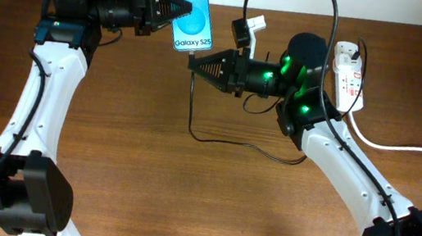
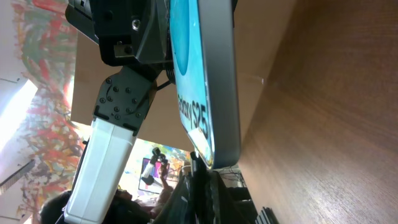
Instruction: Plug charger to phone and switch on socket
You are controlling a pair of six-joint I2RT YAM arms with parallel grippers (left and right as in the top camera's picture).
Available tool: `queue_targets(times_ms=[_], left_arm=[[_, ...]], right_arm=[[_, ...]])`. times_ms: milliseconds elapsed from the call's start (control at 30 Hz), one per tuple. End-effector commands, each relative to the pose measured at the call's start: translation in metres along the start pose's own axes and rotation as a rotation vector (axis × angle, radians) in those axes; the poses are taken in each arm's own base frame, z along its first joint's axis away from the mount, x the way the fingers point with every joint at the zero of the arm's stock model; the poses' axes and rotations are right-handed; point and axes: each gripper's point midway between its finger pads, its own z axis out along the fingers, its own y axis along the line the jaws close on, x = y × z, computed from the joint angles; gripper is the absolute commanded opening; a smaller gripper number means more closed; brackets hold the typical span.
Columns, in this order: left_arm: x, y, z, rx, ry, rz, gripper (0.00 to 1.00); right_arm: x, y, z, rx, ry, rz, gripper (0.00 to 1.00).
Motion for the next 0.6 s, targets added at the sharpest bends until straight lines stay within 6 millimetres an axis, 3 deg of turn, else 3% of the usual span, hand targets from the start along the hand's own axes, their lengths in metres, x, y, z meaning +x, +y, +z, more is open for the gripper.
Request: queue_targets(times_ms=[0, 567], left_arm=[[0.001, -0.007, -0.002, 0.022, 0.017, 0.016, 0.0], [0.002, -0.009, -0.003, 0.03, 0.026, 0.016, 0.0]], right_arm=[[-0.003, -0.004, 0.003, 0.005, -0.009, -0.017, 0.04], [-0.011, -0.007, -0.008, 0.012, -0.031, -0.016, 0.04]])
